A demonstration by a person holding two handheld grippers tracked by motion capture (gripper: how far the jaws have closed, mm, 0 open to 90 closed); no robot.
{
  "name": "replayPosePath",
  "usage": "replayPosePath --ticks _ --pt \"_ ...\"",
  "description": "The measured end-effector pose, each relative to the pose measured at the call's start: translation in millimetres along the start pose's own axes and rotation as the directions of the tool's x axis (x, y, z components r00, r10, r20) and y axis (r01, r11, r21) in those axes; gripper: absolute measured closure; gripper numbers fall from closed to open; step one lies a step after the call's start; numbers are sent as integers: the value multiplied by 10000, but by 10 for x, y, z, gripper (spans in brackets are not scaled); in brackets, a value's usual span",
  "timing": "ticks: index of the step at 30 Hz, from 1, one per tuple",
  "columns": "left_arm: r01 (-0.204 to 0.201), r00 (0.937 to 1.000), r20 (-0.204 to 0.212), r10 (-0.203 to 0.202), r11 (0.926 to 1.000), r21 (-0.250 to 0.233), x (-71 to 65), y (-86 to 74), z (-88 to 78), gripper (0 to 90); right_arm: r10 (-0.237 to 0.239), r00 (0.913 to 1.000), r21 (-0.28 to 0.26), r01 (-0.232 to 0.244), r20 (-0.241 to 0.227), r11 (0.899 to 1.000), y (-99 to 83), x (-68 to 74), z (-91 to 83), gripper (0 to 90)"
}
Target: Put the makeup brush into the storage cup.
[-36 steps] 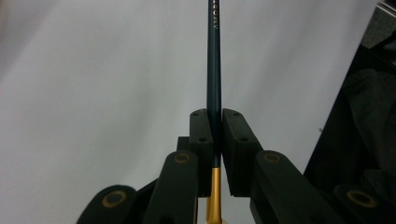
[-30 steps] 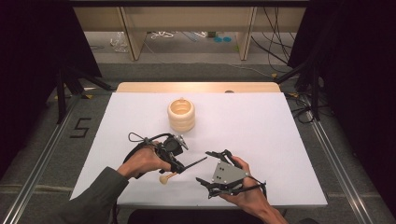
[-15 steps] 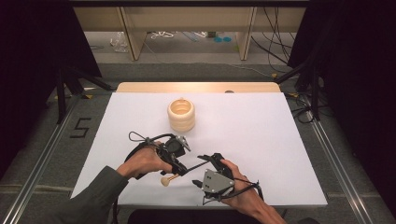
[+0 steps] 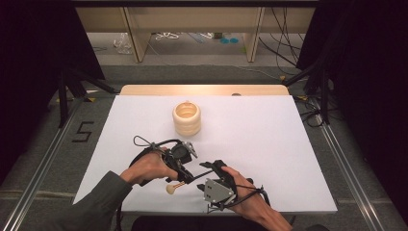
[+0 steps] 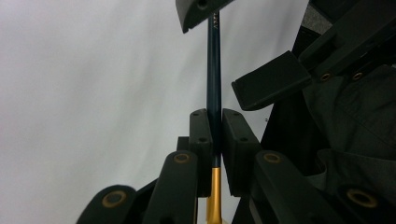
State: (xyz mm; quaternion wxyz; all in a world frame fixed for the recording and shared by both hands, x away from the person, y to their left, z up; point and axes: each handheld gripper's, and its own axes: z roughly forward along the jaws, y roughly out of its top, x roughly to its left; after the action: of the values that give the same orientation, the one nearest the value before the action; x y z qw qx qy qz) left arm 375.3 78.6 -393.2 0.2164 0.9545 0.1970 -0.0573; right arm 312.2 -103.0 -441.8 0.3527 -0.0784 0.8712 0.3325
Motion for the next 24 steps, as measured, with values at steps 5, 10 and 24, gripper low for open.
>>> replayPosePath --ticks 5,10,24 --pt "68 9999 94 -68 10000 -33 -13 -5 -25 829 -411 9991 -4 411 58 9992 13 2 7 363" --pt "-8 9998 187 7 10000 31 -3 -4 -12 829 -704 9975 388 703 5 9968 23 30 17 398" --pt "-40 9998 217 37 9998 176 -31 16 -24 829 -1456 9893 462 1458 -92 9882 65 50 32 513"
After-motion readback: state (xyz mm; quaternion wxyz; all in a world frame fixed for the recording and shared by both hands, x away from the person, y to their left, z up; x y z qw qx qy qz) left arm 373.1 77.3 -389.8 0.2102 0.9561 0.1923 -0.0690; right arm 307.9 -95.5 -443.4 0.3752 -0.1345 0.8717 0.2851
